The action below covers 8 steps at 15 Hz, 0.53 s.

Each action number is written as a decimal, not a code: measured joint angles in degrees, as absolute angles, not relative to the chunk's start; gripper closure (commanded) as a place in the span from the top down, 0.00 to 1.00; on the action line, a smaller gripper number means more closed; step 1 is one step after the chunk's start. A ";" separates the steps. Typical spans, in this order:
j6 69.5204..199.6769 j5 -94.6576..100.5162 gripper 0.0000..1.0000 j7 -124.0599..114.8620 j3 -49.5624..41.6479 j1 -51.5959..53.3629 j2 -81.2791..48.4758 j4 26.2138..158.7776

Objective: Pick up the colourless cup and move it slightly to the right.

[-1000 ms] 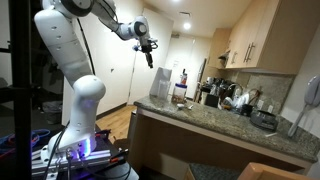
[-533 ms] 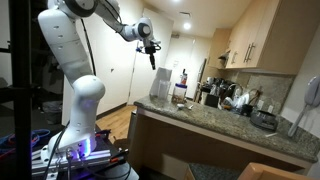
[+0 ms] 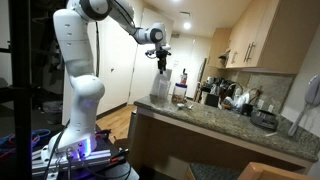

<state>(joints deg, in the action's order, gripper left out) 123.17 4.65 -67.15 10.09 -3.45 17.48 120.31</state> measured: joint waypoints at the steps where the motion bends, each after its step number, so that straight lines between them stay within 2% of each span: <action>1: 123.16 4.65 1.00 -67.15 10.10 -3.31 17.63 120.30; 8: 123.70 2.20 1.00 -66.96 8.42 -2.87 15.56 120.46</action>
<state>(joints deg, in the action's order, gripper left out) 123.70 2.20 -66.96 8.42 -2.87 15.56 120.46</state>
